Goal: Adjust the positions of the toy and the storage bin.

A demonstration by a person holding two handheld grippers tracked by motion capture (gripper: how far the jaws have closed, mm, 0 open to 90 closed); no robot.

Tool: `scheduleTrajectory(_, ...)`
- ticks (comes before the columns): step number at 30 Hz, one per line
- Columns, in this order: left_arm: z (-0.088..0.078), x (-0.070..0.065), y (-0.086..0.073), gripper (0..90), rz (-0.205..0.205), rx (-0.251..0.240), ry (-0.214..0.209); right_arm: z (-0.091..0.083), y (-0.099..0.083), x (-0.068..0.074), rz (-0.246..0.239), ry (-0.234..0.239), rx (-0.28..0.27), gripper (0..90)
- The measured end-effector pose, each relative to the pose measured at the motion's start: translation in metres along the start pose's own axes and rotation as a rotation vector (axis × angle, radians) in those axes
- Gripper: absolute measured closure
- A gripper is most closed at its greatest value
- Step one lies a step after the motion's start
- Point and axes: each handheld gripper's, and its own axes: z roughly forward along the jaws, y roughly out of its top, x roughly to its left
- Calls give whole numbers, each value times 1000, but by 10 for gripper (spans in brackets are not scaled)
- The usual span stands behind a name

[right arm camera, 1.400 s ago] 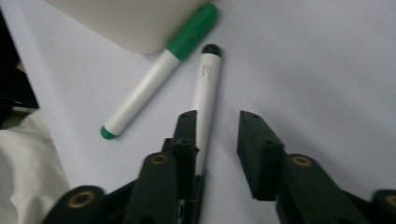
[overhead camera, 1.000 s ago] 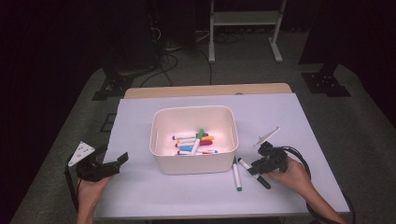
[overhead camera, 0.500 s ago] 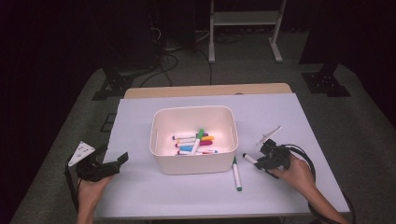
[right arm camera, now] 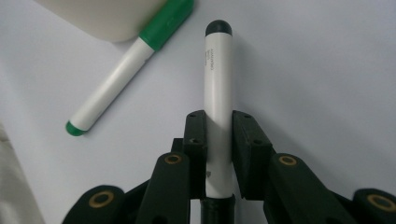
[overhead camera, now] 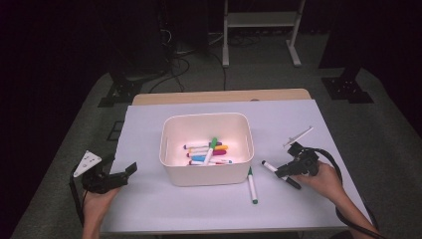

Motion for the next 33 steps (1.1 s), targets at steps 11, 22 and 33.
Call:
scheduleTrajectory(11,0,0,0,7,4,5,1,-51,19,0,-1,80,-42,754)
scheduleTrajectory(22,0,1,0,7,4,1,1,-95,68,23,-94,124,-36,754)
scheduleTrajectory(33,0,2,0,7,-3,-2,-1,-105,118,58,-197,174,3,754)
